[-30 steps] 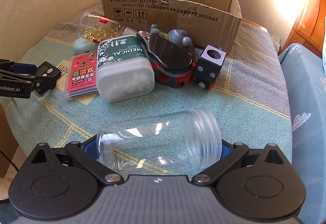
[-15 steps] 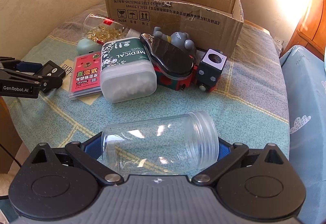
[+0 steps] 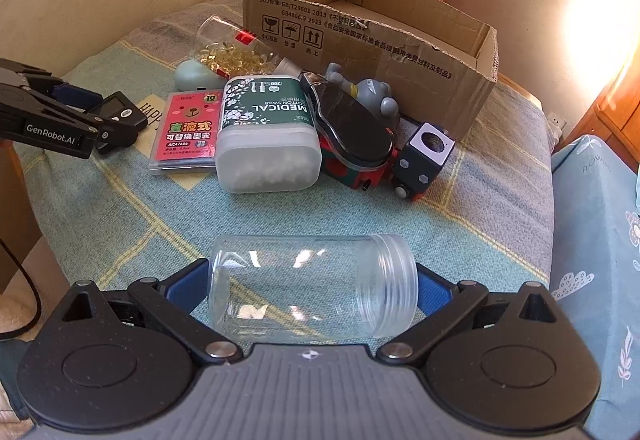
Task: Organize rigid objects
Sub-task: 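Close the left gripper on the black timer and lift it, then carry the timer with the left gripper while the right gripper carries the jar into the box, then open the left gripper to drop the timer while the right gripper releases the jar in the box, then withdraw both grippers from the box back toward the remaining items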
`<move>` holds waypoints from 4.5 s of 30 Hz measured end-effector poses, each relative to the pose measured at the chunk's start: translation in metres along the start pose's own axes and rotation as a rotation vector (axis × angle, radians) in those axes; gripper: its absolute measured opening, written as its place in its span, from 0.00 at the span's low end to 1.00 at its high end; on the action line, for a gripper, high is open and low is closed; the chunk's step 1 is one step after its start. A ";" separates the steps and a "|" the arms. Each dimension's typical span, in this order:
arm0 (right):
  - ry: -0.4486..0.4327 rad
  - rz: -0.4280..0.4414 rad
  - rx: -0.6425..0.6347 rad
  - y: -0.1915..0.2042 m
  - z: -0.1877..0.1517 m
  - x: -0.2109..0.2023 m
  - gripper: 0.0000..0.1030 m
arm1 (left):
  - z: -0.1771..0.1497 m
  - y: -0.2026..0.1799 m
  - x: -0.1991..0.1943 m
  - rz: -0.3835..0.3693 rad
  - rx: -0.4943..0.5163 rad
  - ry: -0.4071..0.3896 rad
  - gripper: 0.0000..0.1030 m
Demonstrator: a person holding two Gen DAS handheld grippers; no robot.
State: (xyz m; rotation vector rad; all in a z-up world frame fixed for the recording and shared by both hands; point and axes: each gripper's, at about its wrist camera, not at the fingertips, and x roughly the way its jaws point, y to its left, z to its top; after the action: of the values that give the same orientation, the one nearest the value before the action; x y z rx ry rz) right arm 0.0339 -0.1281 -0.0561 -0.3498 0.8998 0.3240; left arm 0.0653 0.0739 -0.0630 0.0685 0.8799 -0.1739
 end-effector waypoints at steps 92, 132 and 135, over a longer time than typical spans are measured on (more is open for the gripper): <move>-0.093 -0.120 0.293 -0.147 0.231 0.061 1.00 | 0.104 -0.011 -0.029 0.161 0.021 -0.169 0.97; -0.051 -0.186 0.530 -0.101 0.042 0.028 1.00 | 0.037 -0.047 -0.022 0.035 0.126 0.003 0.97; -0.045 -0.187 0.547 -0.108 0.036 0.027 1.00 | 0.038 -0.049 -0.020 0.025 0.136 0.008 0.97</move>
State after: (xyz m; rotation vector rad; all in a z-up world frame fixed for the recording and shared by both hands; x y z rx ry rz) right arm 0.1193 -0.2059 -0.0399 0.0800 0.8669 -0.0914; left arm 0.0726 0.0229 -0.0229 0.2068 0.8743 -0.2102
